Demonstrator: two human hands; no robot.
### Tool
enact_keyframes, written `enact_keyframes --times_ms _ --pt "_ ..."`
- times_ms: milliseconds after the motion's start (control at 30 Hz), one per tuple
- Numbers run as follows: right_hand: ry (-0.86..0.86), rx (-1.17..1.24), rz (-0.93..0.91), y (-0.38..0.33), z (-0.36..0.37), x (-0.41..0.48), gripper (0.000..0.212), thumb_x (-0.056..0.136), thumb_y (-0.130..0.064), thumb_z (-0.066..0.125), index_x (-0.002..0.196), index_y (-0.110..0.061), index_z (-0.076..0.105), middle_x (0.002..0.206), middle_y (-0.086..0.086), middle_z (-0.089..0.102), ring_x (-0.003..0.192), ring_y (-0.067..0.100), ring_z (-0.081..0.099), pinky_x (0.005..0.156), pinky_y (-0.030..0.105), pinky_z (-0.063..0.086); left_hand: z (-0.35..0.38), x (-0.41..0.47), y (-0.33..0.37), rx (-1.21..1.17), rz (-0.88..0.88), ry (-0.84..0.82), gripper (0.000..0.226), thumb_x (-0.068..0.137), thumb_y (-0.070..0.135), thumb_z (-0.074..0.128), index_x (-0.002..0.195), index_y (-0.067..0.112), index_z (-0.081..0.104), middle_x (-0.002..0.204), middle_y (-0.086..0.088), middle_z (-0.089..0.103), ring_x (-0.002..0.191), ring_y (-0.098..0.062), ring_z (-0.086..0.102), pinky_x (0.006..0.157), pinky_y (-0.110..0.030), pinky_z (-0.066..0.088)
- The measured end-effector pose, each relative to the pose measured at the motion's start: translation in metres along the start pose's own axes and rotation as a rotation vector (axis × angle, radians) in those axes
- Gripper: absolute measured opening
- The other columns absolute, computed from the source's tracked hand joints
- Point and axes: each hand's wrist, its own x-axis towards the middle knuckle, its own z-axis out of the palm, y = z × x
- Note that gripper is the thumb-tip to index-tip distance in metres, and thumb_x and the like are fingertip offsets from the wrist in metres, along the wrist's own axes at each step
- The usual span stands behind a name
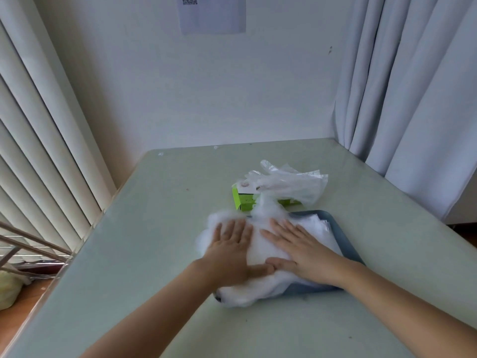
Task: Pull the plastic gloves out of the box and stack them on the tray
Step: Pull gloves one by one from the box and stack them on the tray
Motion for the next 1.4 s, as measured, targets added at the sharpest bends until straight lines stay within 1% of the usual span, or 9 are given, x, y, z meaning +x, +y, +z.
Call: enact_keyframes --times_ms 233,433,633,700,800,900,1133,1267,1400 --pt "-0.132 -0.042 0.108 0.004 -0.010 -0.012 0.098 0.062 -0.089 0.016 0.143 -0.048 -0.021 0.147 -0.006 -0.040 0.138 0.021 -0.036 0.115 0.042 -0.017 0.000 -0.015 -0.032 -0.172 -0.079 -0.034 0.132 0.051 0.092 0.031 0.149 0.021 -0.022 0.154 0.006 -0.029 0.145 -0.022 -0.022 0.119 -0.043 -0.002" --pt "-0.213 -0.059 0.147 0.013 -0.019 -0.018 0.105 0.056 -0.091 0.021 0.142 -0.048 -0.022 0.150 -0.006 -0.036 0.140 0.026 -0.032 0.116 0.045 -0.015 -0.007 -0.018 -0.026 -0.026 -0.045 -0.062 0.136 0.045 0.093 0.020 0.148 0.015 -0.022 0.154 -0.005 -0.031 0.138 -0.023 -0.033 0.113 -0.044 -0.019" --pt "-0.250 -0.030 0.184 0.015 -0.036 -0.029 0.109 0.052 -0.089 0.032 0.145 -0.051 -0.011 0.156 -0.004 -0.026 0.144 0.031 -0.023 0.117 0.042 -0.009 -0.007 -0.018 -0.027 -0.048 -0.017 -0.112 0.137 0.042 0.094 0.021 0.149 0.019 -0.022 0.154 -0.002 -0.031 0.141 -0.020 -0.028 0.118 -0.036 -0.007" --pt "-0.157 0.097 0.176 0.018 -0.049 -0.030 0.105 0.048 -0.090 0.037 0.144 -0.050 0.023 0.159 -0.005 0.015 0.146 0.026 0.013 0.118 0.035 0.012 -0.011 -0.018 -0.029 -0.052 -0.013 -0.129 0.137 0.043 0.094 0.025 0.149 0.021 -0.020 0.154 0.000 -0.030 0.142 -0.018 -0.026 0.120 -0.037 -0.002" --pt "0.329 0.435 0.314 0.045 -0.069 -0.020 0.050 0.066 -0.071 0.065 0.097 -0.032 0.069 0.098 -0.013 0.069 0.093 0.005 0.064 0.084 0.022 0.048 -0.025 -0.020 -0.035 -0.071 -0.003 -0.174 0.134 0.045 0.093 0.028 0.152 0.023 -0.013 0.157 0.005 -0.023 0.145 -0.013 -0.019 0.119 -0.038 0.000" --pt "0.657 0.471 0.494 0.092 -0.084 -0.001 0.025 0.074 -0.041 0.078 0.079 -0.017 0.070 0.077 -0.007 0.068 0.077 0.013 0.063 0.063 0.021 0.043 -0.045 -0.023 -0.044 -0.117 -0.040 -0.224 0.122 0.052 0.089 0.034 0.153 0.029 0.000 0.158 0.014 -0.010 0.147 -0.006 -0.001 0.117 -0.029 0.006" --pt "0.651 0.731 0.665 0.156 -0.086 0.052 0.044 0.071 -0.046 0.079 0.095 -0.010 0.069 0.092 0.003 0.068 0.088 0.021 0.063 0.088 0.036 0.052 -0.090 -0.013 -0.089 -0.031 -0.278 -0.293 0.113 0.055 0.088 0.041 0.148 0.027 0.026 0.154 0.008 0.028 0.141 -0.011 0.027 0.115 -0.028 0.020" --pt "0.656 0.721 0.561 0.156 -0.093 0.073 0.024 0.076 -0.029 0.079 0.091 -0.011 0.072 0.091 0.002 0.070 0.086 0.015 0.062 0.080 0.025 0.047 -0.120 0.010 -0.093 0.020 -0.328 -0.067 0.073 0.086 0.061 0.052 0.143 0.018 0.038 0.150 0.001 0.037 0.138 -0.015 0.033 0.111 -0.025 0.023" --pt "0.734 0.458 0.455 0.152 -0.099 0.081 0.004 0.077 -0.009 0.073 0.080 -0.010 0.076 0.082 0.002 0.073 0.071 0.009 0.058 0.060 0.012 0.039 -0.144 0.038 -0.049 -0.219 -0.106 0.375 0.045 0.091 0.043 0.057 0.130 0.020 0.055 0.133 0.002 0.057 0.123 -0.015 0.051 0.100 -0.024 0.035"
